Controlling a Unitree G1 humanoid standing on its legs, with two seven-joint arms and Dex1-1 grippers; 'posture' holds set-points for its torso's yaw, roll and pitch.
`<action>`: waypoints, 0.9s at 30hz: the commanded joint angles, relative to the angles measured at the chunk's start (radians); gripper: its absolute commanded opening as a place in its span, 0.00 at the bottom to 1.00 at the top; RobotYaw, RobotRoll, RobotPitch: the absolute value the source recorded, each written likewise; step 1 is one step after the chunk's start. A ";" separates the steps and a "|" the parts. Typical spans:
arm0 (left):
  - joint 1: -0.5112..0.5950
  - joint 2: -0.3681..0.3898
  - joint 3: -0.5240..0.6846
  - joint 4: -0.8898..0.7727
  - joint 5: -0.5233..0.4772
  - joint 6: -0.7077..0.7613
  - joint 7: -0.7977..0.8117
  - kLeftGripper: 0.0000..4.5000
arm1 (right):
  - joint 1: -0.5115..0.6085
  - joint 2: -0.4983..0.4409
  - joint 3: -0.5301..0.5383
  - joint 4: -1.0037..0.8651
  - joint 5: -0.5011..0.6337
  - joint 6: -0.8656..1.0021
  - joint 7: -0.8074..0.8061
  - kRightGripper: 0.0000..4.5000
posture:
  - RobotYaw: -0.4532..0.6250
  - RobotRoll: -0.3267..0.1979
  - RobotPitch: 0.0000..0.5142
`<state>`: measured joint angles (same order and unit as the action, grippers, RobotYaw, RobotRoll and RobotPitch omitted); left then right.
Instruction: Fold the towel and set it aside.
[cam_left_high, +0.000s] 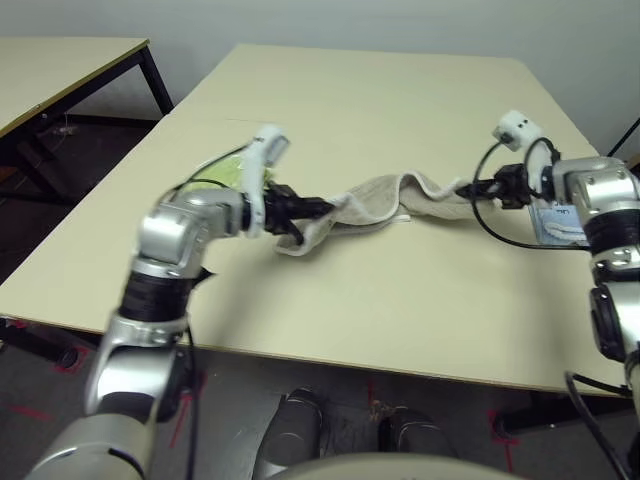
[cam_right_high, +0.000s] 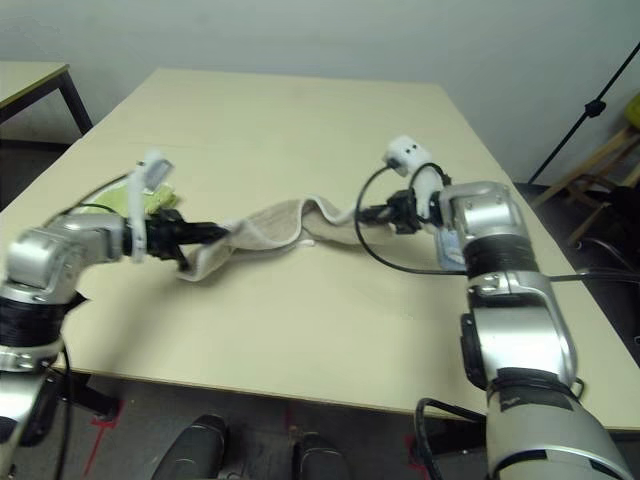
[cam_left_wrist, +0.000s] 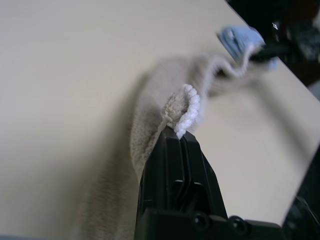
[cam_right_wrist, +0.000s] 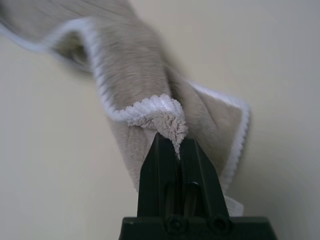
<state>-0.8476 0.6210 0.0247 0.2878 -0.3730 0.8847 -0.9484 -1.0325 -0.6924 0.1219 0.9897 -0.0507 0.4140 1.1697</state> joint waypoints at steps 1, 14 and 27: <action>-0.115 0.010 0.005 0.271 0.082 -0.196 0.028 0.01 | -0.060 0.031 -0.021 0.129 -0.024 -0.150 -0.136 0.00 | 0.56 0.62 0.12; -0.488 -0.011 0.174 0.883 0.145 -0.941 0.304 0.01 | -0.333 0.048 -0.304 0.303 0.113 -0.561 -0.667 0.00 | 0.55 0.62 0.12; -0.082 0.016 0.212 0.501 0.032 -0.749 0.060 0.01 | -0.010 0.049 -0.359 0.004 0.285 -0.294 -0.245 0.00 | 0.52 0.62 0.14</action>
<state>-0.9316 0.6097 0.2224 0.8642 -0.3230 0.0892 -0.8820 -1.0409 -0.6132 -0.2282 1.0626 0.2096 0.0681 0.9103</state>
